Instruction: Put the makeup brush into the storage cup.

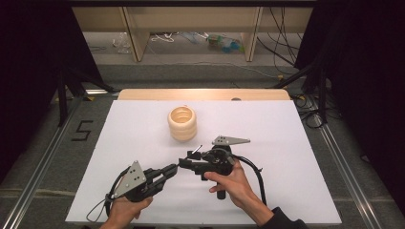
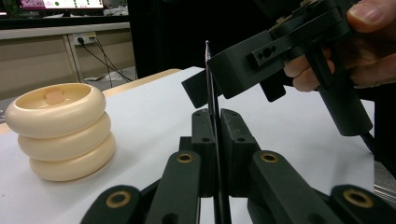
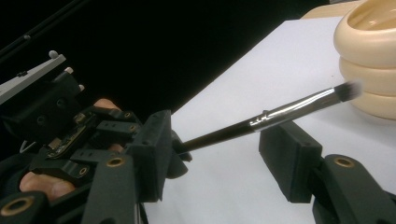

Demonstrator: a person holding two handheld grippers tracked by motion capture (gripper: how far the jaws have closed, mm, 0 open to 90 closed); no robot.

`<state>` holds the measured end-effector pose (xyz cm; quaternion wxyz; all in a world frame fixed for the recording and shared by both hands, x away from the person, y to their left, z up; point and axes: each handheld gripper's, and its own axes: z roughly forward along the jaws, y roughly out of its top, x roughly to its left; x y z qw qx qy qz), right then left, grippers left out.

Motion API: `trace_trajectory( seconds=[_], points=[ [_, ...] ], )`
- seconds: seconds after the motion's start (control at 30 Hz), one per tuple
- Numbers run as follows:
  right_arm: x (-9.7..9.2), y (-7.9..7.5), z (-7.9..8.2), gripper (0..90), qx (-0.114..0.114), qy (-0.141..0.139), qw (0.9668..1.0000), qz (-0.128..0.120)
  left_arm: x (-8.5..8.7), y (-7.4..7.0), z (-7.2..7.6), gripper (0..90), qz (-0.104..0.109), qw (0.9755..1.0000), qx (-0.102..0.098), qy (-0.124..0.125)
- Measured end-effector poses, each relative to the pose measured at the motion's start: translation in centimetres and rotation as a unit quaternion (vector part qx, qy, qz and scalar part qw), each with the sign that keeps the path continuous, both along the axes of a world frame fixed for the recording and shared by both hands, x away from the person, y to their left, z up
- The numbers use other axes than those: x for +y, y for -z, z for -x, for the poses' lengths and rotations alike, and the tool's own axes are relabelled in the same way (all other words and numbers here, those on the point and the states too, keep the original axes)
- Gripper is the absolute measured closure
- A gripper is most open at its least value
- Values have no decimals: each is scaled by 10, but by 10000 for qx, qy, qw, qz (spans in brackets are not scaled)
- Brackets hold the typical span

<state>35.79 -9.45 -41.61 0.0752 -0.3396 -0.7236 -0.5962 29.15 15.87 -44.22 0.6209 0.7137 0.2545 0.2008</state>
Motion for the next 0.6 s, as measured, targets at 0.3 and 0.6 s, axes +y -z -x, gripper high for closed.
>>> trace_trajectory(
  seconds=[0.3,0.6],
  points=[
    [-1,2,-1,542,-44,21,9999,-140,-1,0,1,848,8,10000,-74,56],
    [-4,1,1,656,210,-51,9990,-385,-2,0,2,848,70,9998,-93,183]
  ],
)
